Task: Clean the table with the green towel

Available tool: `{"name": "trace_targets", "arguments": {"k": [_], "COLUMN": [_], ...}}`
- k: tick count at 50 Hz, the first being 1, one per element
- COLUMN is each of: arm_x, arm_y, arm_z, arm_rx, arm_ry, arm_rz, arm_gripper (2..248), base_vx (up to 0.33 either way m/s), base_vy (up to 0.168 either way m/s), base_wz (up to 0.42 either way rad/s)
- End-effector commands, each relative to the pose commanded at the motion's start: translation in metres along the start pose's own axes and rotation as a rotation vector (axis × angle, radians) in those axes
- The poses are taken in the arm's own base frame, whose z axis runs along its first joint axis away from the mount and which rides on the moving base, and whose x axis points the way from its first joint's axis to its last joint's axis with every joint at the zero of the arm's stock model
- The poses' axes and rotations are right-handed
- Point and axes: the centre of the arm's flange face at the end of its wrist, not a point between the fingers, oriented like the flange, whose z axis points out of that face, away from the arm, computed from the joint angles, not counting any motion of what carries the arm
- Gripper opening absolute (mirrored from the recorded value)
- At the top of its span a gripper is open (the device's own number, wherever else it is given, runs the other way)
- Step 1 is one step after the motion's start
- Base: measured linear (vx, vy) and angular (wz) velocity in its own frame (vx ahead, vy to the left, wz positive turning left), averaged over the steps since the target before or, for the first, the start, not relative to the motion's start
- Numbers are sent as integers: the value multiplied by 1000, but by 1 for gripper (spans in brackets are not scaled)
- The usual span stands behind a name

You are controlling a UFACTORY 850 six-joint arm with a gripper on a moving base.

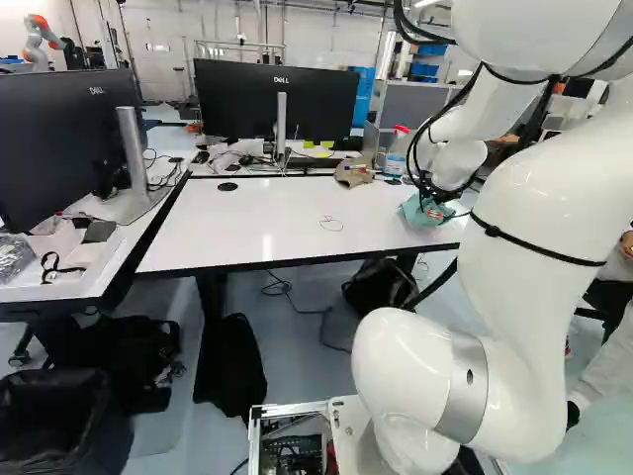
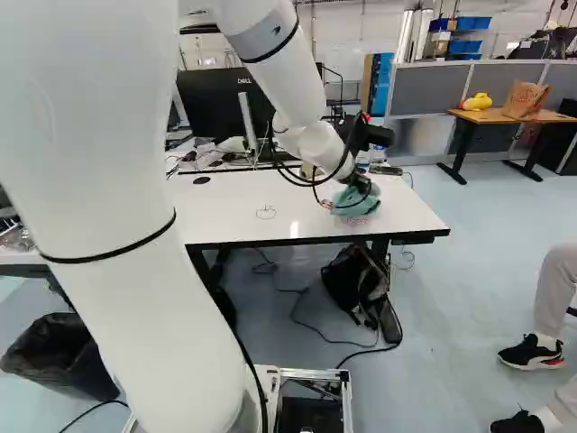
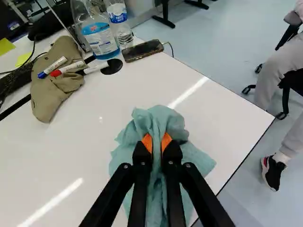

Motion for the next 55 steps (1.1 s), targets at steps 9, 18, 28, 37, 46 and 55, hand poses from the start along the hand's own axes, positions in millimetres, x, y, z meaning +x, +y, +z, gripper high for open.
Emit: {"name": "trace_targets", "arguments": {"k": [9, 18, 28, 37, 46, 55], "arm_x": [-3, -6, -9, -13, -16, -20], "arm_y": [0, 0, 0, 0, 0, -1], "arm_z": [0, 0, 0, -1, -2, -2], "arm_rx": [-2, -4, -6, -7, -7, -6], "arm_ry": [-29, -62, -103, -142, -183, -224], "arm_rz": [16, 34, 55, 73, 93, 112], "arm_gripper": [41, 41, 41, 41, 41, 41], "base_vx": [0, 0, 0, 0, 0, 0], "base_vy": [0, 0, 0, 0, 0, 0], "base_wz": [0, 0, 0, 0, 0, 0]}}
